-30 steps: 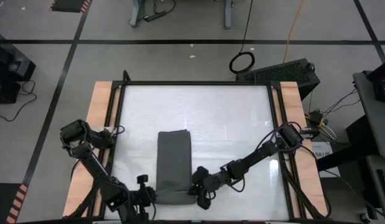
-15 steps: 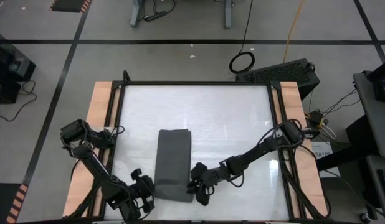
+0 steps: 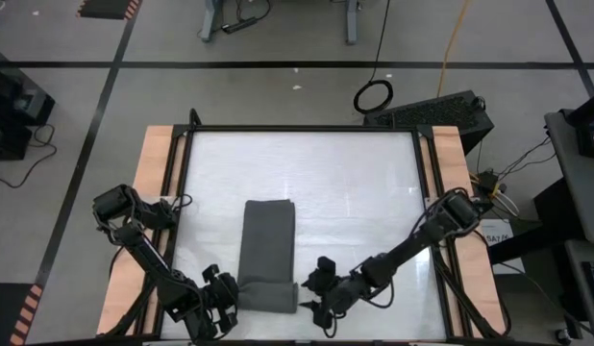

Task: Roll towel into tight, uniform cylinder
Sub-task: Roll the gray towel

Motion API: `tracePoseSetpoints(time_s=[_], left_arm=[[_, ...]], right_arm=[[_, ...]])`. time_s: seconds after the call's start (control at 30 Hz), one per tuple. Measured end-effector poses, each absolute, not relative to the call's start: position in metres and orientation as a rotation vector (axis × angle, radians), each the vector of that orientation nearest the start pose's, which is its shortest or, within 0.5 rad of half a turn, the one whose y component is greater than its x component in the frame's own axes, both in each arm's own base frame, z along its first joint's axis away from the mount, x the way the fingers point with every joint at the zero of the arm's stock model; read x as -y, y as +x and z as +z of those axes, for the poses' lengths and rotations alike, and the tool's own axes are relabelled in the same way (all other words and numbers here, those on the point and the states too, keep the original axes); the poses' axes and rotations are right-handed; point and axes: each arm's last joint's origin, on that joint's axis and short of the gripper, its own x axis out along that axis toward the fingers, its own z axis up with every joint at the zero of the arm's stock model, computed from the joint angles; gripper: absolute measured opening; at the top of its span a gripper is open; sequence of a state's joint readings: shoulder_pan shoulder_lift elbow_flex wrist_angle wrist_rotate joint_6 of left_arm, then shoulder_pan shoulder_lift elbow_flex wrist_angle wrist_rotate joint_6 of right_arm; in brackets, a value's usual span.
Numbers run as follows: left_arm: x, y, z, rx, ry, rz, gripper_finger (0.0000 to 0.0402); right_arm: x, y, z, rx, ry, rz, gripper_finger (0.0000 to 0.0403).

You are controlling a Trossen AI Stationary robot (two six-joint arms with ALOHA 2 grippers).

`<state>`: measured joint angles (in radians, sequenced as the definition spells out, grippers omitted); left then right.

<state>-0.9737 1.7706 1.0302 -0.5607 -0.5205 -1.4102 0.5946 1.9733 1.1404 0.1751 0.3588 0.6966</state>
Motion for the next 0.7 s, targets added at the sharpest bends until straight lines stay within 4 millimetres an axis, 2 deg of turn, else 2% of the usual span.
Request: tracePoseSetpoints(time_s=[0.17, 0.33, 0.53, 0.7], left_arm=[[0.256, 0.19, 0.152, -0.968, -0.411, 0.313, 0.0015], [0.256, 0.19, 0.152, -0.972, -0.428, 0.32, 0.0015], [0.256, 0.19, 0.152, -0.971, -0.427, 0.32, 0.0015], [0.256, 0.191, 0.152, -0.953, -0.422, 0.327, 0.0015]], right_arm=[[-0.208, 0.351, 0.146, -0.627, 0.324, -0.007, 0.0224], [-0.198, 0.357, 0.144, -0.657, 0.215, 0.065, 0.0156], [-0.197, 0.355, 0.141, -0.703, 0.062, 0.186, 0.0087], [-0.199, 0.354, 0.141, -0.688, -0.075, 0.217, 0.0071]])
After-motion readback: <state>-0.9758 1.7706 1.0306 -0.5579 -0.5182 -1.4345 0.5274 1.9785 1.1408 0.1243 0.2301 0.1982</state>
